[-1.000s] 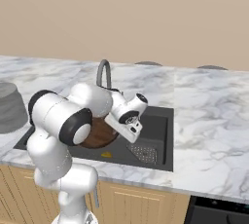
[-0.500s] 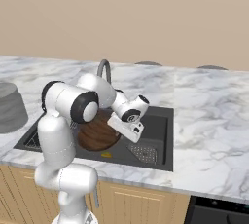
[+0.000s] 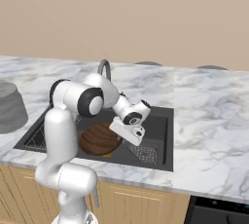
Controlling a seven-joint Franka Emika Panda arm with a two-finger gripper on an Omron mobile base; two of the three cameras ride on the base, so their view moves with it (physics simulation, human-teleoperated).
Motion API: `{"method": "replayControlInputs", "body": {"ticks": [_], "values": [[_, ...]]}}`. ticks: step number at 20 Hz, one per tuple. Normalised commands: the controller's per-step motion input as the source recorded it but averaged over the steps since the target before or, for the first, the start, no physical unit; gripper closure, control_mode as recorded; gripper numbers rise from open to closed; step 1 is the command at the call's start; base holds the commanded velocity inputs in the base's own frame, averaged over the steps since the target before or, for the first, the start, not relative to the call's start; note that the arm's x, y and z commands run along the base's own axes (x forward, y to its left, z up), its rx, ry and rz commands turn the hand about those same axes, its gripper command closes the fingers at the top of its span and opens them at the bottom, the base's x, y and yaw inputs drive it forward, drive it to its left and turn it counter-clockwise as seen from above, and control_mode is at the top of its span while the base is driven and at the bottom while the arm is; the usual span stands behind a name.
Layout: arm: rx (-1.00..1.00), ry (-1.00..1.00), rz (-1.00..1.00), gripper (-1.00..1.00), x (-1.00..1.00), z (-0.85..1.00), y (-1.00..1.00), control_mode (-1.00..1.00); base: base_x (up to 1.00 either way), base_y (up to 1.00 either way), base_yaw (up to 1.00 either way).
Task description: Pick the jar and bowl and place them in the sink. Then turn on the water.
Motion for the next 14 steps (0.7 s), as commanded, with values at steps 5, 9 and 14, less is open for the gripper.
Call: {"method": "replayControlInputs", "body": {"ticks": [5,9,14], "values": [[0.04,0.0,0.0,1.0,0.0,-0.16,0.0,-1.0,0.0,0.0,0.0],[0.0,0.0,0.0,1.0,0.0,-0.21,0.0,-1.0,0.0,0.0,0.0],[0.0,0.0,0.0,1.0,0.0,-0.25,0.0,-1.0,0.0,0.0,0.0]]}}
